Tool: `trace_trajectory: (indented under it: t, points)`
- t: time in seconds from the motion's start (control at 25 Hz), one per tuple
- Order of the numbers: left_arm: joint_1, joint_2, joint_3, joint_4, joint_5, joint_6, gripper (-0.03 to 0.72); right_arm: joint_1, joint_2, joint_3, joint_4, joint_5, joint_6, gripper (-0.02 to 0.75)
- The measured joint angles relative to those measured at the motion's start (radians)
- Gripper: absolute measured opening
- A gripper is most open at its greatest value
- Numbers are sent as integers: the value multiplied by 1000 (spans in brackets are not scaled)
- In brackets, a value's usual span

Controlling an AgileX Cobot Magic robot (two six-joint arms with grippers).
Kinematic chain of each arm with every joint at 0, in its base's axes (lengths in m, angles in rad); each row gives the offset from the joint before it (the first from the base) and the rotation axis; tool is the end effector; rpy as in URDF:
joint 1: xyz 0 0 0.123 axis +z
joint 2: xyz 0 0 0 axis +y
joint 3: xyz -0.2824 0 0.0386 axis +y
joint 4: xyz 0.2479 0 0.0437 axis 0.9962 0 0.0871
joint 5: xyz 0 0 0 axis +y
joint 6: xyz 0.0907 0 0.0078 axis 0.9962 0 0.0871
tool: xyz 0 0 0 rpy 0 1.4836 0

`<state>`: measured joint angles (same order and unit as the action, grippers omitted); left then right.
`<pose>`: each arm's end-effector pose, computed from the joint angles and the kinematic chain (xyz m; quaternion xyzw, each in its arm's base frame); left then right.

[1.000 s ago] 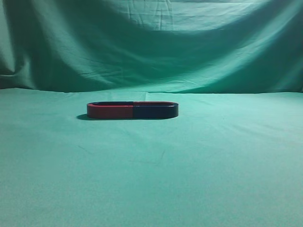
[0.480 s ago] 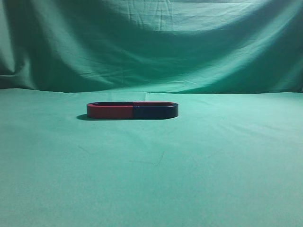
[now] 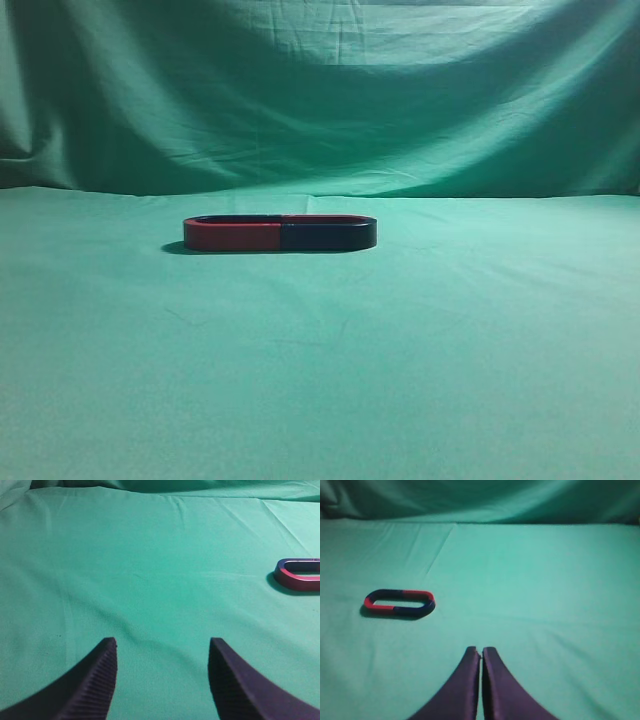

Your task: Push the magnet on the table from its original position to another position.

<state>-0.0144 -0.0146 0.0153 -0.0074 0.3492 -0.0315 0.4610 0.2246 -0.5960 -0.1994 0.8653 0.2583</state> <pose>0.0529 -0.0010 0.1772 -0.0088 0.7936 -0.0171 0.6082 0.0342 0.0016 0.3193 -0.0963 0.8257 0.1001 0.5468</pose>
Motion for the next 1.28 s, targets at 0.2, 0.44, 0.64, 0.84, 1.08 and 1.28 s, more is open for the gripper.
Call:
trace_trajectory:
  t: [0.2,0.44,0.64,0.84,1.08,1.28]
  points:
    - [0,0,0,0,0,0,372,-38,-112,238,-129,-307,0,0]
    - [0,0,0,0,0,0,372,-258,-138,480,-122,-602,14,0]
    - [0,0,0,0,0,0,372,-329,-198,612,-76,-648,55,0]
    - [0,0,0,0,0,0,372,-330,-233,622,-63,-592,63,0]
    - [0,0,0,0,0,0,372,-330,-236,624,-45,-472,64,0]
    - [0,0,0,0,0,0,372,-330,-236,624,-41,-472,66,0]
